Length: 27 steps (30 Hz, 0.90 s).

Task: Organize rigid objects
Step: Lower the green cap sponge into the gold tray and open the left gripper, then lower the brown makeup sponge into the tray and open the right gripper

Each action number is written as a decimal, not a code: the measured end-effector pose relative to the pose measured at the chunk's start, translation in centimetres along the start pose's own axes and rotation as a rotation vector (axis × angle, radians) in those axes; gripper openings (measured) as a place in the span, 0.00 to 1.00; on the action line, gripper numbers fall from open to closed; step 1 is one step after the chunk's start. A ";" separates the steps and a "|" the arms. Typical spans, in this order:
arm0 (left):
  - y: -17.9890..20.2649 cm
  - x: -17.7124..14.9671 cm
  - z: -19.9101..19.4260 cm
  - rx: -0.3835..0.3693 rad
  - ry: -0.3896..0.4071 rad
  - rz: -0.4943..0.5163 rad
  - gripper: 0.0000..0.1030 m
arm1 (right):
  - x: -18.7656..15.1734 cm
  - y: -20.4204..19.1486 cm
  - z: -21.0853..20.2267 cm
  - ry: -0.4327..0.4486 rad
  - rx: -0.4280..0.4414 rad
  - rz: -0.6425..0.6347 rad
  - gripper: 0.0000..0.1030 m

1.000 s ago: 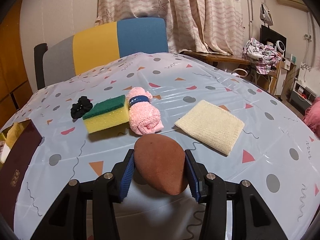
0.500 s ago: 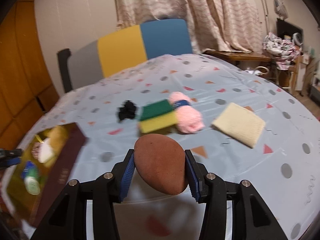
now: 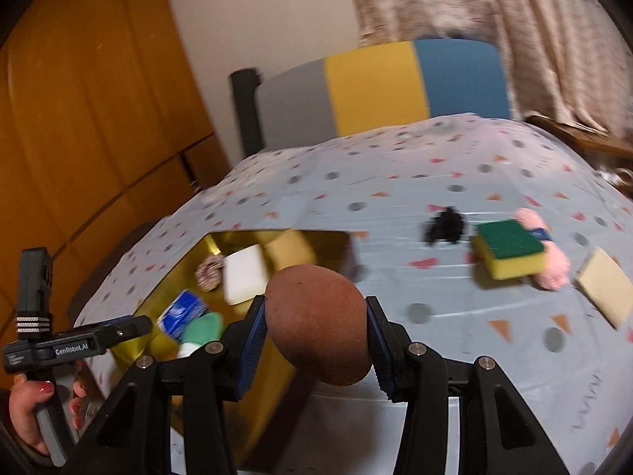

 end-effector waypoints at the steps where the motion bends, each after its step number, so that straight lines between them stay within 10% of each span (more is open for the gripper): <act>1: -0.1 -0.1 -0.1 0.001 0.001 -0.002 0.73 | 0.0 -0.7 0.4 -0.011 0.011 -0.010 0.47; 15: -2.7 -1.9 -1.6 0.000 -0.002 -0.048 0.73 | -0.5 -7.5 11.1 -0.297 -0.031 -0.182 0.50; 27: -3.9 -2.3 -1.9 -0.005 0.002 -0.085 0.73 | 0.6 -7.4 10.2 -0.233 -0.030 -0.143 0.78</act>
Point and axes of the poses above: each gripper's, at about its wrist camera, not at the fingertips, and z roughly the way its jaws point, y to its right, x to its top, the point moved 2 cm from there along z, roughly the way its jaws point
